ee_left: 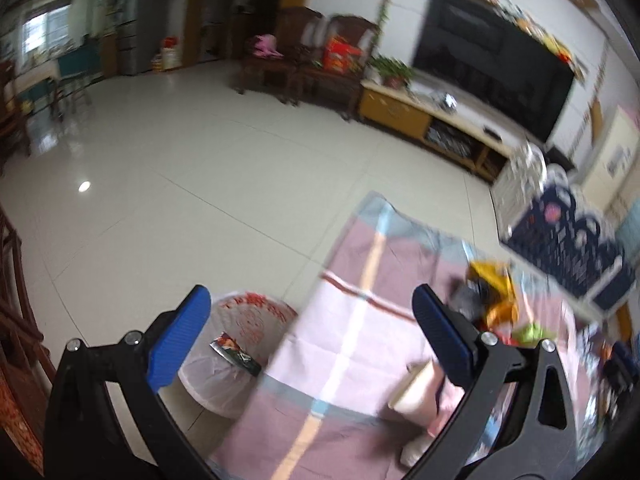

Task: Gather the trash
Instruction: 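Grasp the pink wipe package with the left tool while the right tool approaches the medicine box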

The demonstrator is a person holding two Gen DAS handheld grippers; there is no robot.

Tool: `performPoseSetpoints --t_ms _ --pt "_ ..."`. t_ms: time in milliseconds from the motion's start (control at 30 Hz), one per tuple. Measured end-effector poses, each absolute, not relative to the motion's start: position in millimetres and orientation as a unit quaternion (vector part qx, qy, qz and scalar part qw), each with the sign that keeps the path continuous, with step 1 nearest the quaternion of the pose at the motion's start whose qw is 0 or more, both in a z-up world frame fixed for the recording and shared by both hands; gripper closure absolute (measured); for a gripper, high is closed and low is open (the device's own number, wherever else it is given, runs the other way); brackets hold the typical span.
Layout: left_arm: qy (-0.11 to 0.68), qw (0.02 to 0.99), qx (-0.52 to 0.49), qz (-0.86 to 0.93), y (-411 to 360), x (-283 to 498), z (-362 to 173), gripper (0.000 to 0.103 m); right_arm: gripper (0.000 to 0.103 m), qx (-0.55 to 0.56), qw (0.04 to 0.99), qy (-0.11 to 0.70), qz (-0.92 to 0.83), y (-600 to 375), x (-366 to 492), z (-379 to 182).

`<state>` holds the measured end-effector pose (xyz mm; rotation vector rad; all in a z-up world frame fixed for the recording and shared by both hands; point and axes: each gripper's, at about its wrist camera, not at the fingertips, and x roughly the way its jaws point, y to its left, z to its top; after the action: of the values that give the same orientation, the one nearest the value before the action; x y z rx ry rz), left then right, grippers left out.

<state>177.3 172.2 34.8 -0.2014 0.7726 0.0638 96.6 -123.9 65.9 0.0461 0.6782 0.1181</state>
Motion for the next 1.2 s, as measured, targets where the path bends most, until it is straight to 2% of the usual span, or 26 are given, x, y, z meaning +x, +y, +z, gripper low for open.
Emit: performPoseSetpoints --t_ms 133,333,867,1200 --pt "0.434 0.9 -0.045 -0.024 114.3 176.5 2.3 0.003 0.031 0.071 0.919 0.387 0.019 -166.4 106.0 41.6" --pt "0.442 0.895 0.025 -0.054 61.1 155.8 -13.6 0.003 0.031 0.052 0.915 0.399 0.018 -167.8 106.2 34.8" --pt "0.454 0.884 0.037 -0.107 47.8 157.6 -13.1 0.003 0.031 0.024 0.908 0.418 0.025 -172.6 111.9 27.4" --pt "0.475 0.867 0.083 -0.127 28.8 154.9 -30.2 0.003 0.031 0.024 0.897 0.439 0.035 -170.0 114.1 20.0"
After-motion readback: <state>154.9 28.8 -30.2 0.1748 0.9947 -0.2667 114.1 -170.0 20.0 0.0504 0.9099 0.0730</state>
